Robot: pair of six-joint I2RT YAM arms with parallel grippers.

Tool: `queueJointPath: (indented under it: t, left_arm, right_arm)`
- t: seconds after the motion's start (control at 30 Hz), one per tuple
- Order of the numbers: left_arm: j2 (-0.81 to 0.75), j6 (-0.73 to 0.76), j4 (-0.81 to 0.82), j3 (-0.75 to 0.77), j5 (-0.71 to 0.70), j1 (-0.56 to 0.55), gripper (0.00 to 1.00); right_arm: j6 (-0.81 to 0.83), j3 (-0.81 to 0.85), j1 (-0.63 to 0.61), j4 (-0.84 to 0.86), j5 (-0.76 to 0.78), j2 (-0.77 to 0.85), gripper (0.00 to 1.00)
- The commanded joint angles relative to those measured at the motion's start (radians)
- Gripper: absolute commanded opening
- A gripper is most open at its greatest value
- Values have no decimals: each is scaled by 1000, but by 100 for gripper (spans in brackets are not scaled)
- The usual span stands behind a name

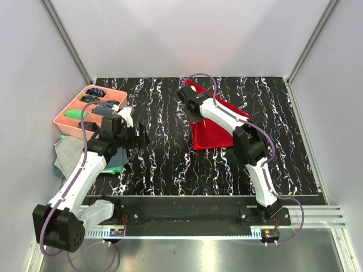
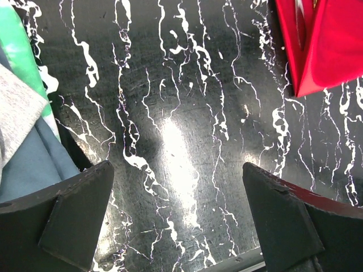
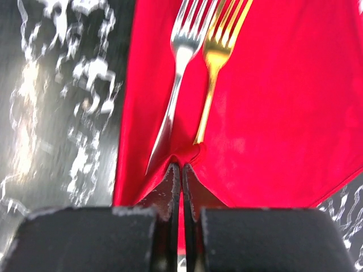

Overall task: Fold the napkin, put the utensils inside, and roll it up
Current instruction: Fold the napkin

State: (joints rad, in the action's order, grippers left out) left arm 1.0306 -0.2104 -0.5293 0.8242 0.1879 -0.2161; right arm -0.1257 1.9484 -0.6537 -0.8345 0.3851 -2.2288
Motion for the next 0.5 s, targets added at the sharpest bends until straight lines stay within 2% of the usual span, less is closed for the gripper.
queueJointPath:
  t: [0.0, 0.23, 0.47]
  left_arm:
    - [20, 2, 34, 20, 13, -3, 99]
    - [39, 3, 34, 21, 15, -3, 99]
    - [49, 5, 34, 21, 16, -3, 99]
  right_arm:
    - [84, 159, 16, 6, 44, -69, 0]
    - [121, 329, 34, 6, 55, -199, 0]
    - [161, 409, 45, 6, 77, -273, 0]
